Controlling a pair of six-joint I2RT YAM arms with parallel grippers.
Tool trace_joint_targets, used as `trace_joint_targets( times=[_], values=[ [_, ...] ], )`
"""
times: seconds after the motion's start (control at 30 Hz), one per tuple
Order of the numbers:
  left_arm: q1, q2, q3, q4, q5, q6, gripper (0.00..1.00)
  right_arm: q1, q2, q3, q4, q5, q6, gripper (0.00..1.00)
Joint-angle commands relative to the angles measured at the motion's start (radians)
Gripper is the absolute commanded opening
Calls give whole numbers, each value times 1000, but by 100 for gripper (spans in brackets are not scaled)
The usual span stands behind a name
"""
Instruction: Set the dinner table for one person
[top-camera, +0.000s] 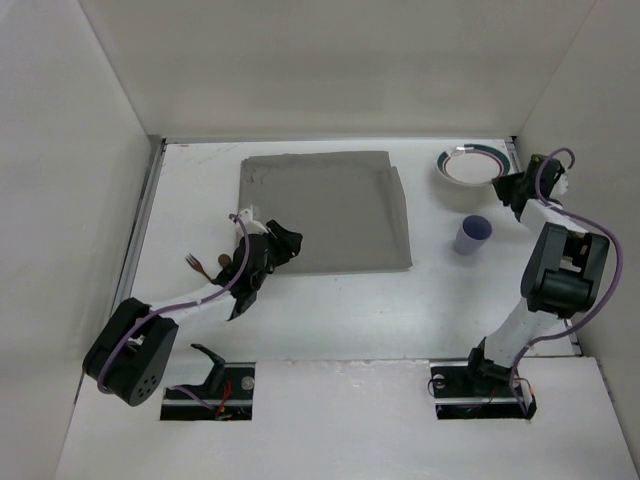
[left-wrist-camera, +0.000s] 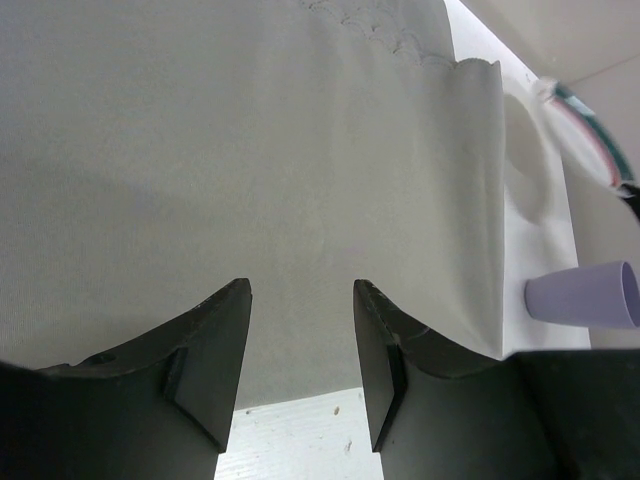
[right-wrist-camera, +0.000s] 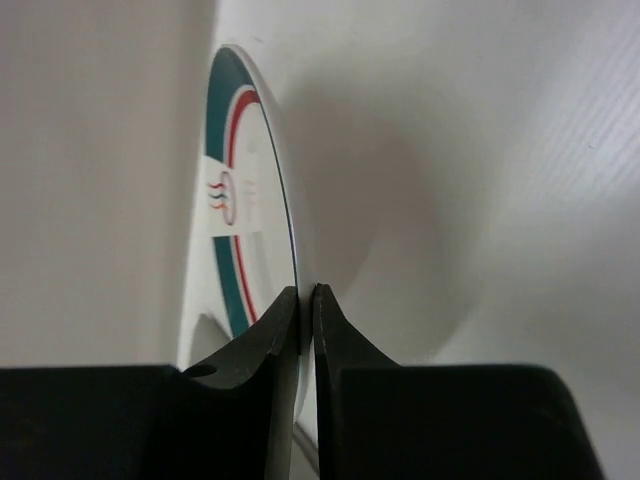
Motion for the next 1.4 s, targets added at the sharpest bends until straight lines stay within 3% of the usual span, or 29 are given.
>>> trace_joint_targets(
  times=[0.0,0.23,0.43,0.6,0.73,1.17,1.37],
  values=[
    [-6,-7,0,59,-12,25,43,11,-115,50,165,-98,26,1],
    [7,-8,-3,59,-21,35,43,87,-270,-19,227,-177,20,1],
    [42,-45,-20,53,-45,38,43,357,-361,-164,335,-201,27,2],
    [59,-98,-34,26,-104,61,42,604,-300,-234,422,-187,36,2],
    [68,-138,-38,-8,-170,87,40,734,-171,-206,461,-184,40,2],
    [68,-146,-49,-7,-220,110,40,818,23,-194,450,-107,17,3],
    [53,-120,-43,4,-216,112,40,827,56,-152,311,-89,-39,6]
  ],
)
